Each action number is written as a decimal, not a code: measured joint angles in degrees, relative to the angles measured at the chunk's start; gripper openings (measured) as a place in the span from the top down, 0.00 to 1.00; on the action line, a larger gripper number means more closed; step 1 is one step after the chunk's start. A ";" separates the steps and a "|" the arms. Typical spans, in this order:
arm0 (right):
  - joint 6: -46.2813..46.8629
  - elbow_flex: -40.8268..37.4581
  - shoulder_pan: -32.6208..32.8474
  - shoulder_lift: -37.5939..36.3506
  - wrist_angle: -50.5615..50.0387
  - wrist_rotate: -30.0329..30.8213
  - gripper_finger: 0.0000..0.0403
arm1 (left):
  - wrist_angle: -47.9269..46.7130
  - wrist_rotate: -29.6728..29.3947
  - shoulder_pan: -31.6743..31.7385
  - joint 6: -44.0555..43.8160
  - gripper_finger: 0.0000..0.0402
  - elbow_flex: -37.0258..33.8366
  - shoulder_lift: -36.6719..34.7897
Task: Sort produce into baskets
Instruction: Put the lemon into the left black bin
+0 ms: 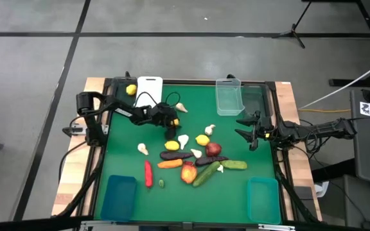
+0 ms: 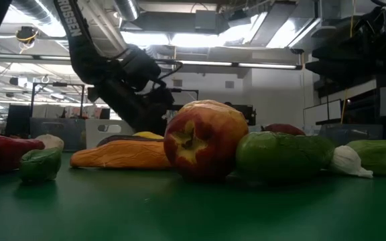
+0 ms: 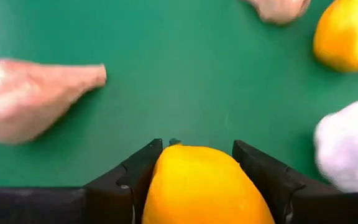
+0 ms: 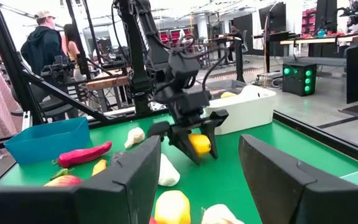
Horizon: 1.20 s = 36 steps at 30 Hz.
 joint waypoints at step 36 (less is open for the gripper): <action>-0.03 0.00 0.00 0.00 -0.02 1.57 0.46 | -69.11 -63.12 -0.33 -57.90 0.52 -2.82 -41.23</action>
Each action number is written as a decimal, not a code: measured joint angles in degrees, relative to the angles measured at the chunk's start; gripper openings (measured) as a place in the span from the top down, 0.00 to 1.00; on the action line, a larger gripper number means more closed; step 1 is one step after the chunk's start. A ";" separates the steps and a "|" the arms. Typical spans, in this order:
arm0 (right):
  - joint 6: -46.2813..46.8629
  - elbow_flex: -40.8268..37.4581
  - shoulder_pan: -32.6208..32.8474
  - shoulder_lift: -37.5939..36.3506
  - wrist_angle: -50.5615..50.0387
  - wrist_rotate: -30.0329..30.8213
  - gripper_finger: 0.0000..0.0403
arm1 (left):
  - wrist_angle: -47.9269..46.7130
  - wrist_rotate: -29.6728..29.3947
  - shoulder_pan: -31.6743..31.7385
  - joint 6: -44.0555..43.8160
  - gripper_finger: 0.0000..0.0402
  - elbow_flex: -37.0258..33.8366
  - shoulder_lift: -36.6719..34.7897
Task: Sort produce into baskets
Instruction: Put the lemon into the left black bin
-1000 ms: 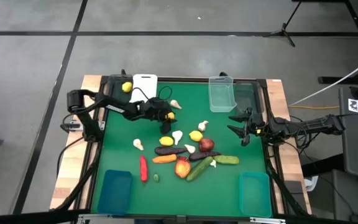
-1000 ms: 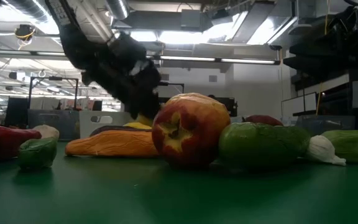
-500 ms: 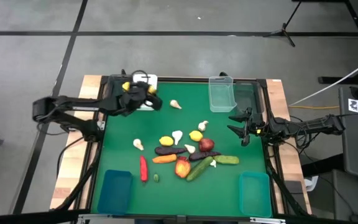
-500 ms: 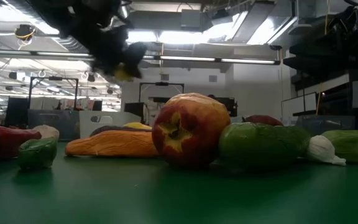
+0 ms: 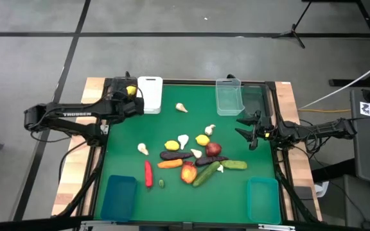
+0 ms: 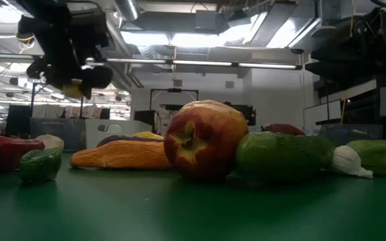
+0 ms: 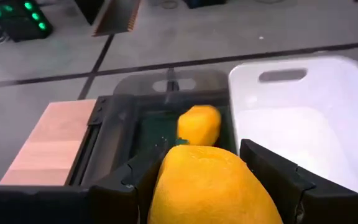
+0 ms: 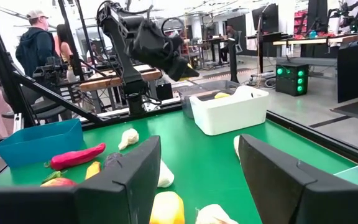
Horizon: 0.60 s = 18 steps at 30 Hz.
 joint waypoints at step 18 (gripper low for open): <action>0.00 0.00 0.00 0.00 0.07 0.10 0.46 | 8.93 -4.29 5.39 6.06 0.29 -6.51 0.02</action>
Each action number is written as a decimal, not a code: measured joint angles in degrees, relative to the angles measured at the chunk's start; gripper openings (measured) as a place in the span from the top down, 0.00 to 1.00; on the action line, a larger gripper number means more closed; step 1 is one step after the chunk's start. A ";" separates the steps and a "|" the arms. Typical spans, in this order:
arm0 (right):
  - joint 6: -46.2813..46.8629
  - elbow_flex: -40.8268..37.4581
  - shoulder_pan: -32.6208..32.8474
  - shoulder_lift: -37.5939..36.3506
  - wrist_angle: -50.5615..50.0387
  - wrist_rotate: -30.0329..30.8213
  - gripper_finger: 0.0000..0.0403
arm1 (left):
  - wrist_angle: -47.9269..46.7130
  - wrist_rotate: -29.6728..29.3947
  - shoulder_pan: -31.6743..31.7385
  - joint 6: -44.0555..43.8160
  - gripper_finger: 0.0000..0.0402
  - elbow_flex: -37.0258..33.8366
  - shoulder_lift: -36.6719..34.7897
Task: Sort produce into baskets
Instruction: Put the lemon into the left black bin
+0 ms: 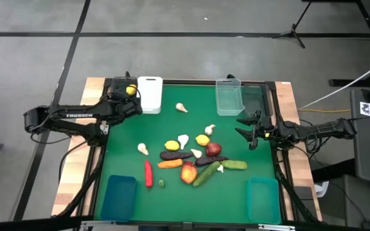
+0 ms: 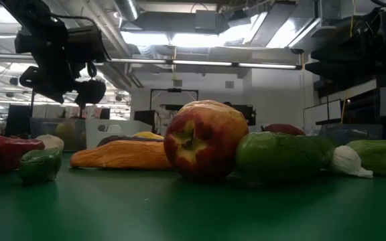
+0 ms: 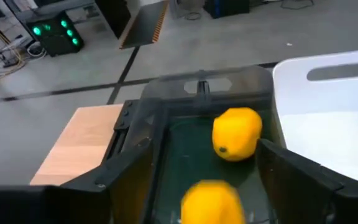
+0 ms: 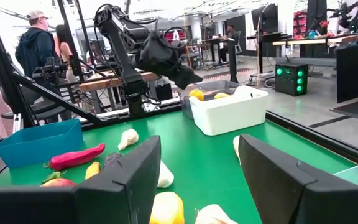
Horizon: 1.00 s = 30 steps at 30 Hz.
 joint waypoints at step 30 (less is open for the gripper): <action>0.02 0.00 0.00 0.00 0.00 -0.03 0.46 | 54.65 64.34 -19.72 51.14 0.28 0.02 16.82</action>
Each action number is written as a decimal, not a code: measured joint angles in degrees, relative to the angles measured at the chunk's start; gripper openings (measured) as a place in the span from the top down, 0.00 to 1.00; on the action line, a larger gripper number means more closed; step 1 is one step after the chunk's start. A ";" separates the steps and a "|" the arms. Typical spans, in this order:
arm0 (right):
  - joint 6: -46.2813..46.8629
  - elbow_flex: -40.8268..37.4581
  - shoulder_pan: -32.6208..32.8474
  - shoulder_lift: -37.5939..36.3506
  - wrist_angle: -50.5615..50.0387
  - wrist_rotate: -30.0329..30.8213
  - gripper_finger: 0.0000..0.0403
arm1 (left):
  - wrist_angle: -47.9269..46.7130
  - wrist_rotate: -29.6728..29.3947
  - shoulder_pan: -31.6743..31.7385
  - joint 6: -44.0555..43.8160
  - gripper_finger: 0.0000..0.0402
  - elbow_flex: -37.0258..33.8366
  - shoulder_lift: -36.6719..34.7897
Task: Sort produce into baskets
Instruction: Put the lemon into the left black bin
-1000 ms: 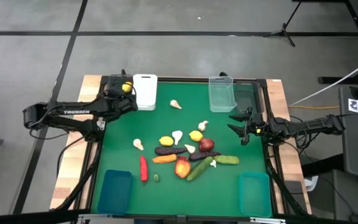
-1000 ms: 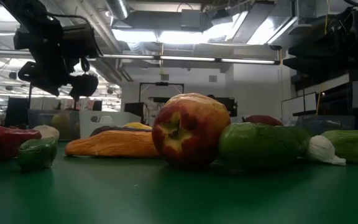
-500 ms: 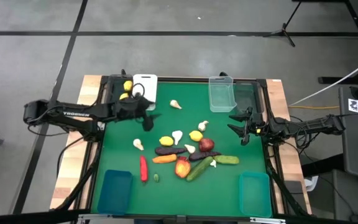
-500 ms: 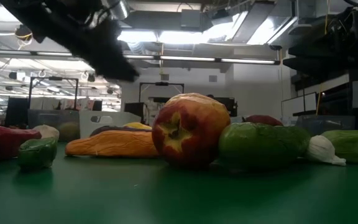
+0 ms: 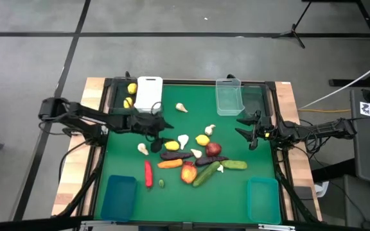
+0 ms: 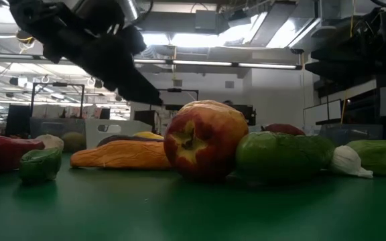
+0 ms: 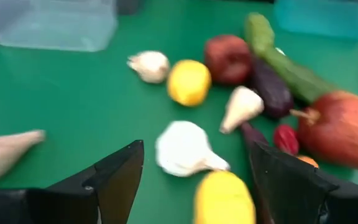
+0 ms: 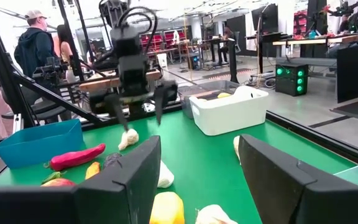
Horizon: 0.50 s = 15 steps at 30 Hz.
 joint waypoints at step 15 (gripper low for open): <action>0.48 0.00 -0.01 0.01 0.00 -0.01 0.46 | 3.39 -0.51 -4.47 -3.82 0.28 -0.02 16.15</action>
